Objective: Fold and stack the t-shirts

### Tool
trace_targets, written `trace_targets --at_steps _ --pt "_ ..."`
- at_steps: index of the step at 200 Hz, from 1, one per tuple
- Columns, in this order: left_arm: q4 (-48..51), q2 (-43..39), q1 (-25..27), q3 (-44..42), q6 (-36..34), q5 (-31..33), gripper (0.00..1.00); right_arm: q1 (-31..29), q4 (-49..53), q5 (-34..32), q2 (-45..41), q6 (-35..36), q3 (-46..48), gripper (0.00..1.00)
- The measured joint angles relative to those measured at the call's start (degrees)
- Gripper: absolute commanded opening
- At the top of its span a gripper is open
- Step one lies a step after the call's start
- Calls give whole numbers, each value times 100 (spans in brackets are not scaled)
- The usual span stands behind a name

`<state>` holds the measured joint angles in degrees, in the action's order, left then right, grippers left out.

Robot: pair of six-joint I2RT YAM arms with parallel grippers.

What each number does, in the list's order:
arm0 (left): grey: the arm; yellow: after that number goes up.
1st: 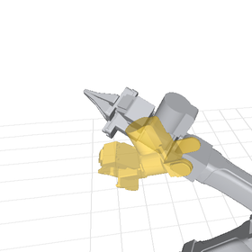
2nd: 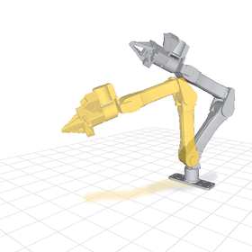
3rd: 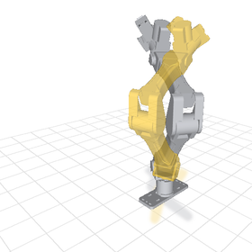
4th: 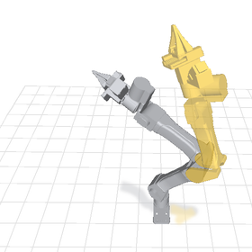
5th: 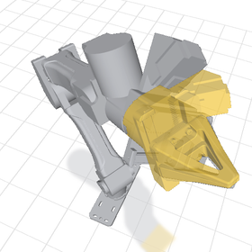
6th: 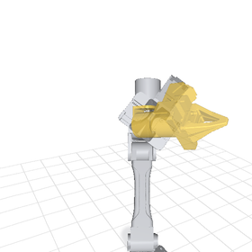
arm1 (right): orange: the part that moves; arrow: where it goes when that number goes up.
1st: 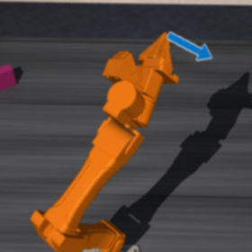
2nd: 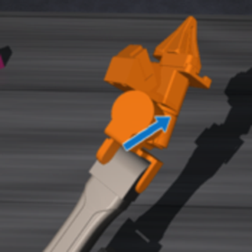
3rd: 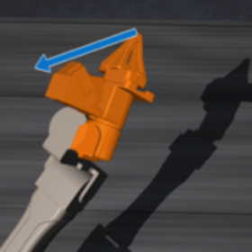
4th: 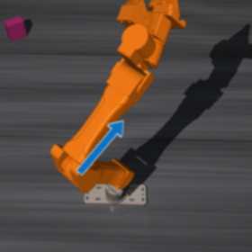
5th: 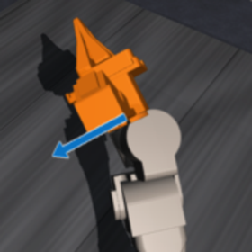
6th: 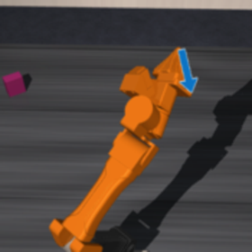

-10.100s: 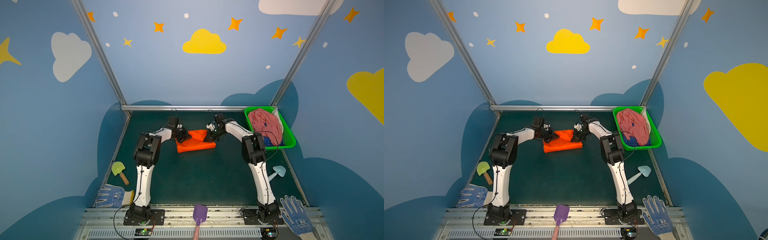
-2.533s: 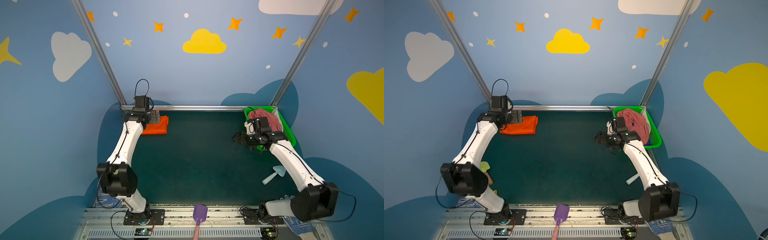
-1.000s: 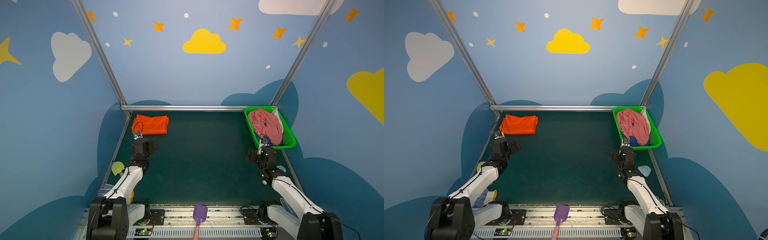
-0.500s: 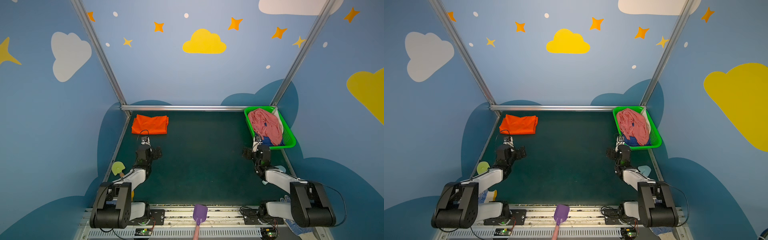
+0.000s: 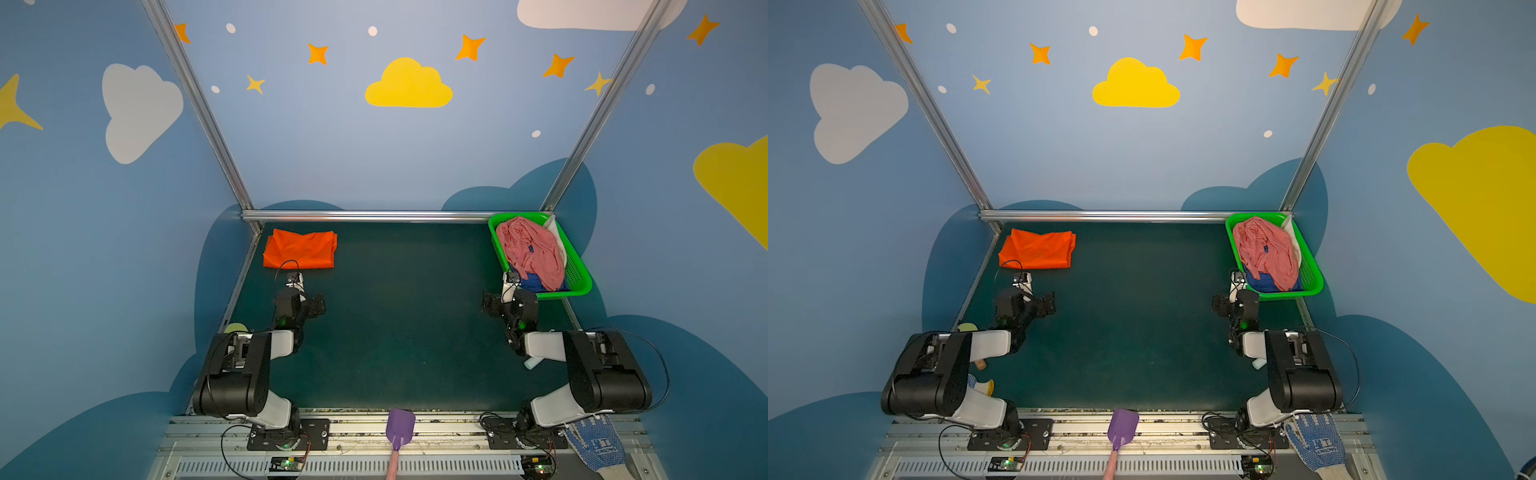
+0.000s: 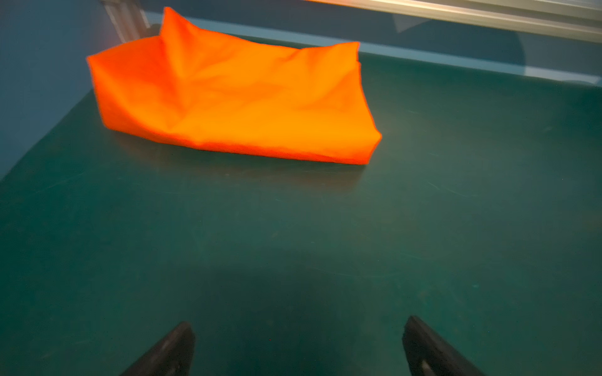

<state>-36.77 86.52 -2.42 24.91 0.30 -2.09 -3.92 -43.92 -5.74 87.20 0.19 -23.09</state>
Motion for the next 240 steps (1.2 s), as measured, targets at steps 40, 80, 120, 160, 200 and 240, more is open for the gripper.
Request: trace_targets --at_steps 40,80,120,160,200,240 --pt "-35 0 -9 33 57 -7 100 20 -35 98 0 2 0 97" --pt "-37 0 -9 33 59 -4 100 20 -46 133 0 2 0 97" --pt "-37 0 -11 33 59 -4 100 20 -50 136 0 2 0 97" --pt "-37 0 -11 33 61 -4 100 20 -52 138 0 2 0 97" --pt "-37 0 -11 33 59 -4 100 20 -52 142 0 2 0 97" --pt "-37 0 -9 33 59 -4 100 20 -55 153 0 2 0 97"
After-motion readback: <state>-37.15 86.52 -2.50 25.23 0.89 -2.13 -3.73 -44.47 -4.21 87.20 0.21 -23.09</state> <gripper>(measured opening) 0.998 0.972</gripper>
